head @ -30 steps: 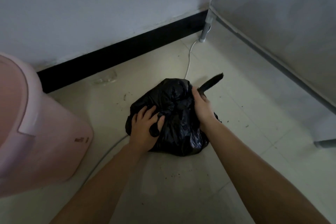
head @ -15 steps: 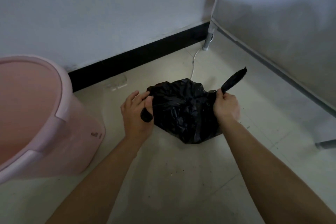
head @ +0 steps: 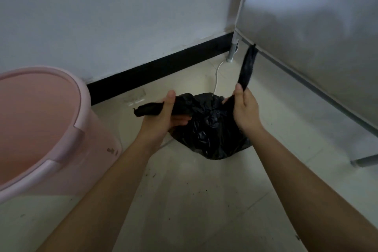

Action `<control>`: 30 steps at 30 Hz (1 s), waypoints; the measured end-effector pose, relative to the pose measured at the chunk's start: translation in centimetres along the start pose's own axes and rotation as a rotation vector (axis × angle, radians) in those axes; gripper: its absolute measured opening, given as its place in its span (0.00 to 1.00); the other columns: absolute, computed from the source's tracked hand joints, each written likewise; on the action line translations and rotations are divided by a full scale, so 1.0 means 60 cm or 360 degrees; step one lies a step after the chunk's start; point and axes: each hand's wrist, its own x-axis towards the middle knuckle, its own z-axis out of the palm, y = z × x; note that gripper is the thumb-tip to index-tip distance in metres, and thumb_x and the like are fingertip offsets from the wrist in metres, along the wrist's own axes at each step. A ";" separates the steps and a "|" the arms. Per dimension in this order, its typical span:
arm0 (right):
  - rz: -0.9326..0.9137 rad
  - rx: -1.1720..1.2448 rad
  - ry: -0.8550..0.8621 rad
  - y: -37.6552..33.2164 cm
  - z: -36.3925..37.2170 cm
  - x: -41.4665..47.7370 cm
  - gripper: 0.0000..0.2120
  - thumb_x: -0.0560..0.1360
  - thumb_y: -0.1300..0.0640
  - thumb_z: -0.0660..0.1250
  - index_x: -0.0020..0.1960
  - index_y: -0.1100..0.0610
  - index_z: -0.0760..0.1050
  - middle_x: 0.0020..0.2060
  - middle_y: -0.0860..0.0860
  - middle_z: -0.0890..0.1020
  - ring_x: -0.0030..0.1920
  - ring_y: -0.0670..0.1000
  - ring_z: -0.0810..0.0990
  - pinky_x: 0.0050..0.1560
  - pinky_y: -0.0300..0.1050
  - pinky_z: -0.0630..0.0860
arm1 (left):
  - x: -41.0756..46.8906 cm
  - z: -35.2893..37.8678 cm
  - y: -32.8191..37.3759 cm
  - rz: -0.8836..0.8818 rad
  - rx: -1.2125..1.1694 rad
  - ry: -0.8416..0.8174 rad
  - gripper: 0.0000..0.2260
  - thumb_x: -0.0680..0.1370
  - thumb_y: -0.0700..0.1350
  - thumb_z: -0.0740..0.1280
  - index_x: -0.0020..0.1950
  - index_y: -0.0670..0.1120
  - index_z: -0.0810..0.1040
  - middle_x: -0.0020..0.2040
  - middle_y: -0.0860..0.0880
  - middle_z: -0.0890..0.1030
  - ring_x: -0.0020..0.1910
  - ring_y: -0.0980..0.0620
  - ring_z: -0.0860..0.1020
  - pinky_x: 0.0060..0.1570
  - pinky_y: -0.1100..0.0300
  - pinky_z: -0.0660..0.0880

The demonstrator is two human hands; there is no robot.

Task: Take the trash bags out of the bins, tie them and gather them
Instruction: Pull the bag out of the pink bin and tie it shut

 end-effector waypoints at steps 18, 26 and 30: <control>0.0116 0.0009 -0.0320 0.028 0.062 -0.048 0.15 0.85 0.49 0.51 0.59 0.51 0.75 0.38 0.46 0.80 0.42 0.46 0.79 0.46 0.43 0.70 | 0.013 0.003 -0.071 0.0246 0.0904 -0.0239 0.13 0.77 0.53 0.72 0.56 0.47 0.77 0.49 0.54 0.81 0.49 0.57 0.80 0.49 0.63 0.75; 0.0177 -0.0320 -0.0230 0.055 0.058 -0.065 0.18 0.84 0.47 0.51 0.53 0.60 0.72 0.43 0.56 0.80 0.47 0.60 0.79 0.46 0.52 0.73 | 0.002 0.028 -0.078 -0.0193 0.0319 -0.0006 0.16 0.86 0.52 0.52 0.57 0.45 0.76 0.44 0.47 0.87 0.42 0.51 0.84 0.40 0.59 0.81; 0.0155 -0.0424 -0.0492 0.057 0.054 -0.088 0.20 0.81 0.41 0.59 0.59 0.58 0.71 0.48 0.51 0.78 0.49 0.54 0.76 0.45 0.45 0.67 | 0.001 0.028 -0.076 -0.0420 0.0387 -0.0022 0.16 0.86 0.54 0.51 0.54 0.48 0.75 0.42 0.47 0.87 0.40 0.47 0.85 0.38 0.54 0.83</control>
